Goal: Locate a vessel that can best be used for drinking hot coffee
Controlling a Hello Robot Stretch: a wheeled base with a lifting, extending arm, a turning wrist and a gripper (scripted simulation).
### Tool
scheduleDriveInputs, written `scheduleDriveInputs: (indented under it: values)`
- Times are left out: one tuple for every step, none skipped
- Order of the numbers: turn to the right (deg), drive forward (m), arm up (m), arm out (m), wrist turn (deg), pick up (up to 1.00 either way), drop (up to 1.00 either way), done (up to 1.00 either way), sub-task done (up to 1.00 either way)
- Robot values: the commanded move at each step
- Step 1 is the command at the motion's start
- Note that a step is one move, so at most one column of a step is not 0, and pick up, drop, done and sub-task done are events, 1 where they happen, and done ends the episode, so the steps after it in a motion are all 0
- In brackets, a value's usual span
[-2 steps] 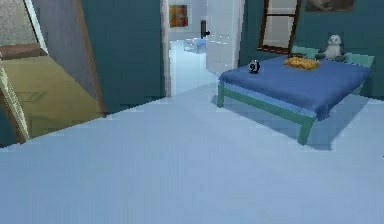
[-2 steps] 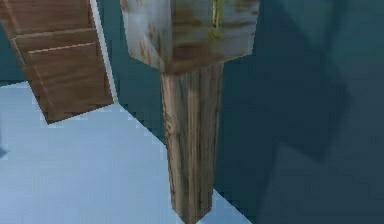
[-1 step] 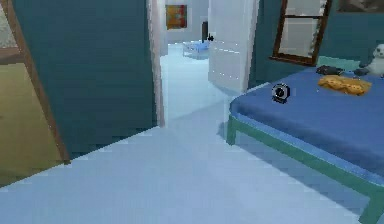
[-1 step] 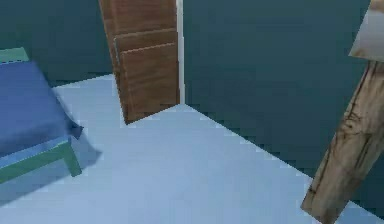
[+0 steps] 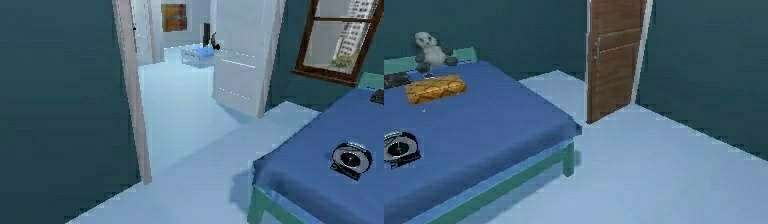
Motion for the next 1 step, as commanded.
scheduleDriveInputs:
  values:
    - [0.0,1.0,0.0,0.0,0.0,0.0,0.0,0.0,0.0]
